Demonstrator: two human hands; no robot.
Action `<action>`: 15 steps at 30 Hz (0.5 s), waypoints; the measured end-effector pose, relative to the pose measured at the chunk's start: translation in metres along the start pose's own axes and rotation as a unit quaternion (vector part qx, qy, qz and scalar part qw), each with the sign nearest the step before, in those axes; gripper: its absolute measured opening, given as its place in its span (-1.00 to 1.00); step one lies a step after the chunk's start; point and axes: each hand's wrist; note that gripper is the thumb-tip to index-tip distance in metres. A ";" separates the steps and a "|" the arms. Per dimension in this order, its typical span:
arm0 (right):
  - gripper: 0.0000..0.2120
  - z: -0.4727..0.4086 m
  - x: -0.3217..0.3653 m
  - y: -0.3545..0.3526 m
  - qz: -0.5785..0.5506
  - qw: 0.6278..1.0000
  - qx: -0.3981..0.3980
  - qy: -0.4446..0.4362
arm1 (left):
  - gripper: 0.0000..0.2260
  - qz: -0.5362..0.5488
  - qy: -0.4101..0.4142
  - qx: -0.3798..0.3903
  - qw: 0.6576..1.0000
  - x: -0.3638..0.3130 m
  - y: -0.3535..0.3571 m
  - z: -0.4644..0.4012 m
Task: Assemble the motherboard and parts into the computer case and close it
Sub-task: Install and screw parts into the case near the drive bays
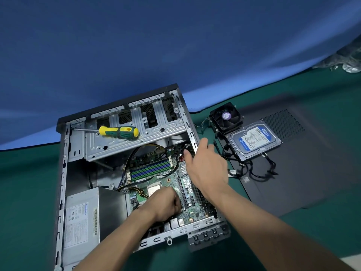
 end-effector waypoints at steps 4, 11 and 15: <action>-0.66 0.000 0.000 0.000 0.000 1.000 0.002 0.000 | -0.83 -0.002 -0.004 -0.002 1.000 0.001 0.001 -0.001; -0.64 0.001 -0.001 0.000 -0.001 1.000 -0.001 -0.001 | -0.84 -0.018 0.007 -0.004 1.000 0.001 0.001 -0.001; -0.65 0.000 0.000 0.001 -0.004 1.000 -0.001 0.004 | -0.83 -0.026 0.012 -0.004 1.000 0.001 0.001 0.000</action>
Point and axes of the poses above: each hand's wrist, its own z-axis away from the middle knuckle, its own y-axis out of the palm, x = y × z, and after that the axes turned 4 degrees about -z, right-handed
